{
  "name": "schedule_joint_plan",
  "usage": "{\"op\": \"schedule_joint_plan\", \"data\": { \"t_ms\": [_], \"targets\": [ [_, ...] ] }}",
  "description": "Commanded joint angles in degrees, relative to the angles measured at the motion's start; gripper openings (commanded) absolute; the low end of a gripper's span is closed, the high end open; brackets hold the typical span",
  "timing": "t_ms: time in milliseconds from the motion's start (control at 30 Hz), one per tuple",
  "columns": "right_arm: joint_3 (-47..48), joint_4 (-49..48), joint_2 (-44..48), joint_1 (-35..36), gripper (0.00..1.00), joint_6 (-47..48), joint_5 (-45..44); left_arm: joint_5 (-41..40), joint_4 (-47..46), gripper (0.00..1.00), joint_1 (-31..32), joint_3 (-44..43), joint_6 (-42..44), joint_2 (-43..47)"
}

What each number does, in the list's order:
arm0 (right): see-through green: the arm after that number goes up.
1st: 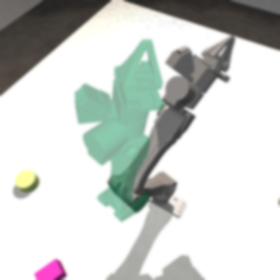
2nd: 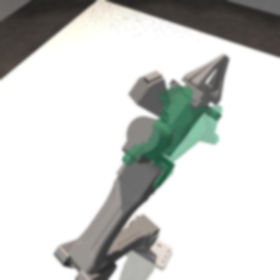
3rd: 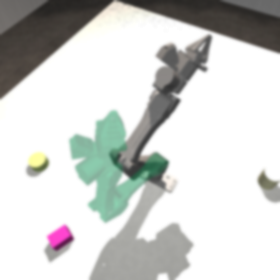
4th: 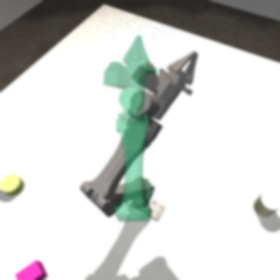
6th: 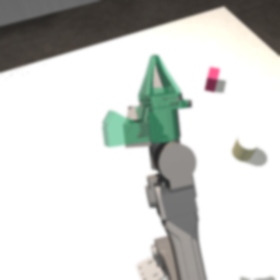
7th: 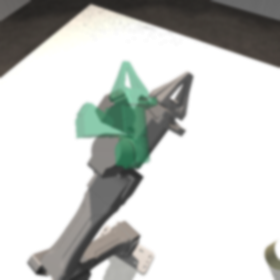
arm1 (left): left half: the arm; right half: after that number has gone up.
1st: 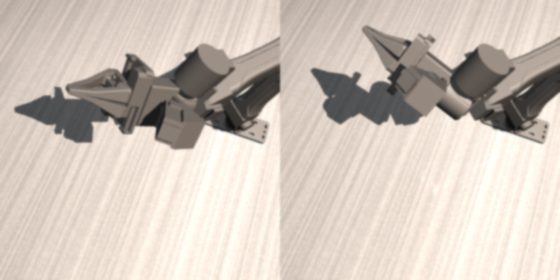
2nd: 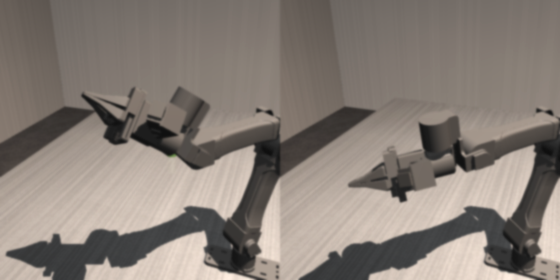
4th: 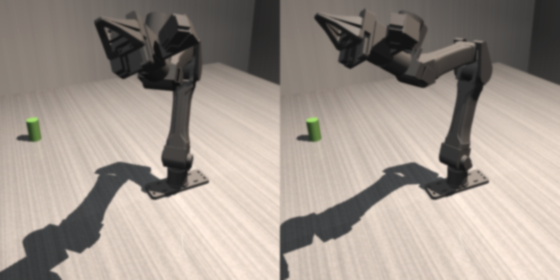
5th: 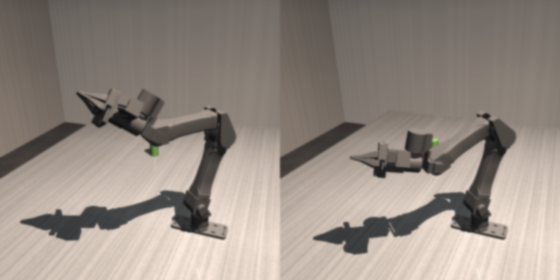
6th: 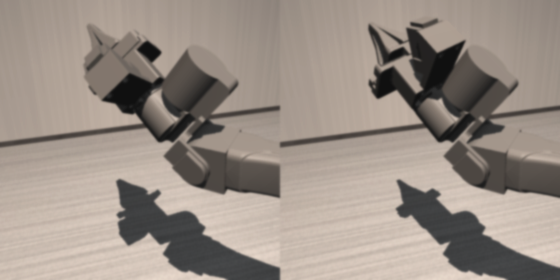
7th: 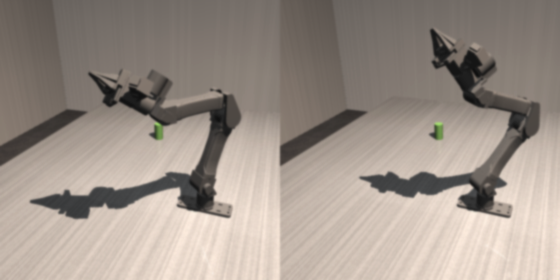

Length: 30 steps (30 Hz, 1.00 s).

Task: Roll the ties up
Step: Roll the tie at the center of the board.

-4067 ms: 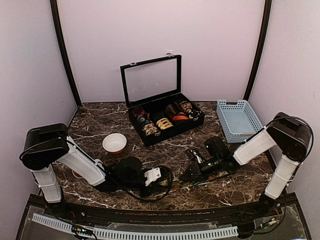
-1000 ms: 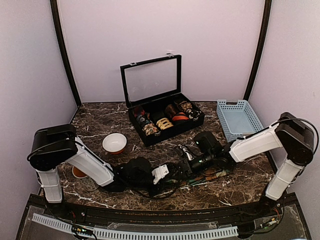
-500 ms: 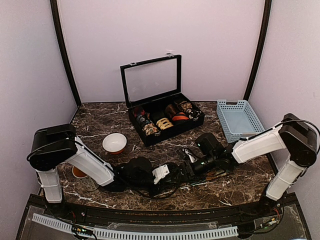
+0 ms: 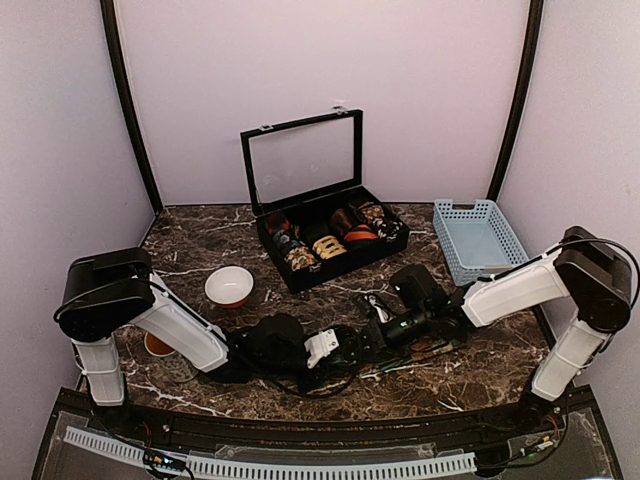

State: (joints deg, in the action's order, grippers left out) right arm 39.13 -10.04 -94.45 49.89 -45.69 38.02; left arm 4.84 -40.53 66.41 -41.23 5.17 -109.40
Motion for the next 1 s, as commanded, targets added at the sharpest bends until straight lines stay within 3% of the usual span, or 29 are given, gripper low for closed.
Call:
{"op": "schedule_joint_plan", "data": {
  "t_ms": [0,33,133,267,400,733,967],
  "targets": [
    [-0.4,-2.4,-0.9,0.4,0.04,-0.2,-0.3,-1.1,10.3,0.20,0.1,1.2,0.8,-1.1],
    [-0.8,-2.1,-0.9,0.4,0.00,0.1,-0.6,-1.1,10.2,0.21,0.1,1.4,0.7,-0.9],
    [-2.3,-2.0,-0.9,0.2,0.00,0.6,-1.0,-1.4,8.2,0.26,0.1,2.4,0.2,0.1],
    [-5.0,-2.8,-1.4,-1.2,0.00,1.4,-1.3,-1.5,4.6,0.46,0.1,4.4,0.0,3.2],
    [-7.4,-3.9,-1.9,-3.3,0.00,2.3,-1.3,-1.6,-1.1,0.60,0.1,6.9,-0.8,6.9],
    [-9.7,-3.0,-4.1,-4.8,0.00,6.4,-4.0,0.4,-18.5,0.78,1.1,7.6,-7.5,1.0],
    [-9.5,-5.5,-6.0,-4.8,0.00,5.4,-4.2,-1.5,-27.2,0.75,1.9,1.4,-8.5,-9.2]
  ]
}}
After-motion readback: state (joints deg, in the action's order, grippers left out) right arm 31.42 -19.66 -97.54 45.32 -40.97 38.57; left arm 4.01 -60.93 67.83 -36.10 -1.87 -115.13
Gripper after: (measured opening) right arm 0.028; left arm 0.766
